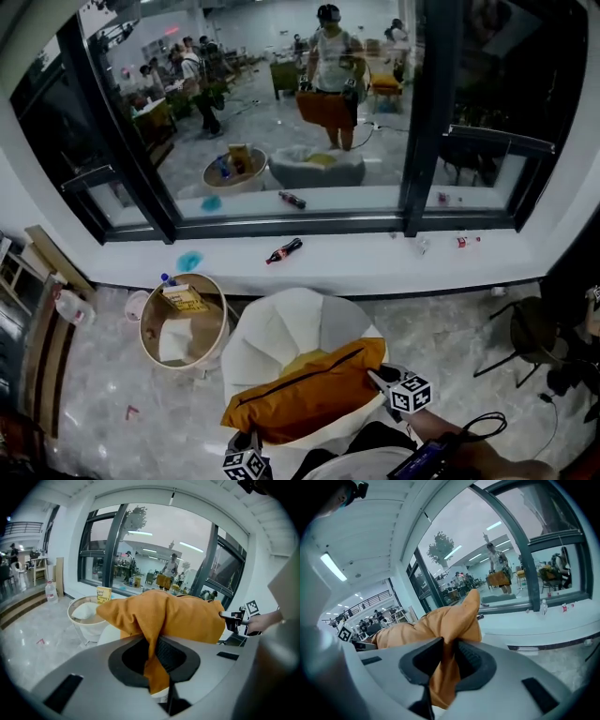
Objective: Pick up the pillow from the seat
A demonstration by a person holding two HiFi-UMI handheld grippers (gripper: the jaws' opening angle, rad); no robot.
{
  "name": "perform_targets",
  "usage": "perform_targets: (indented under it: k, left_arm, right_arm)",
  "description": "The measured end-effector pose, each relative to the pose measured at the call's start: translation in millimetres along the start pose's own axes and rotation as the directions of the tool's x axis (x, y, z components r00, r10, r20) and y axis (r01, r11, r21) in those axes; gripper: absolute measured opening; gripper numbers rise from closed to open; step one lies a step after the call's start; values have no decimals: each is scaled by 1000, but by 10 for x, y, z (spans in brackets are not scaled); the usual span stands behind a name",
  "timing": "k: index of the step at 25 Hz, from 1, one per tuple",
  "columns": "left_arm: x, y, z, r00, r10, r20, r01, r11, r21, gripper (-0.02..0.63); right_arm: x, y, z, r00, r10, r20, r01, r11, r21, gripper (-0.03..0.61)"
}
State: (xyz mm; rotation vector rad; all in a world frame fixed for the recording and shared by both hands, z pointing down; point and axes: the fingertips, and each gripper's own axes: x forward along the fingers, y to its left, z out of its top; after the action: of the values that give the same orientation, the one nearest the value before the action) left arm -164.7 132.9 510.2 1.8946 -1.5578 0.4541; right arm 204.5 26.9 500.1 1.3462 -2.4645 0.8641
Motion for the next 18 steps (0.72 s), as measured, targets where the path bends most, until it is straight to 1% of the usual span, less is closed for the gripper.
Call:
perform_targets:
  k: [5,10,18]
  left_arm:
    - [-268,94,212,998,-36,57,35,999,26,52]
    - [-527,96,442,989,-75,125,70,997,44,52]
    - [-1011,134,586,969,-115,218,102,992,72,52]
  right_arm:
    - [-206,318,133,998,-21,54,22,1000,-14,90]
    - [-436,576,265,993,-40,115,44,999,-32,90]
    - [-847,1050,397,976,-50,210,65,996,-64,89]
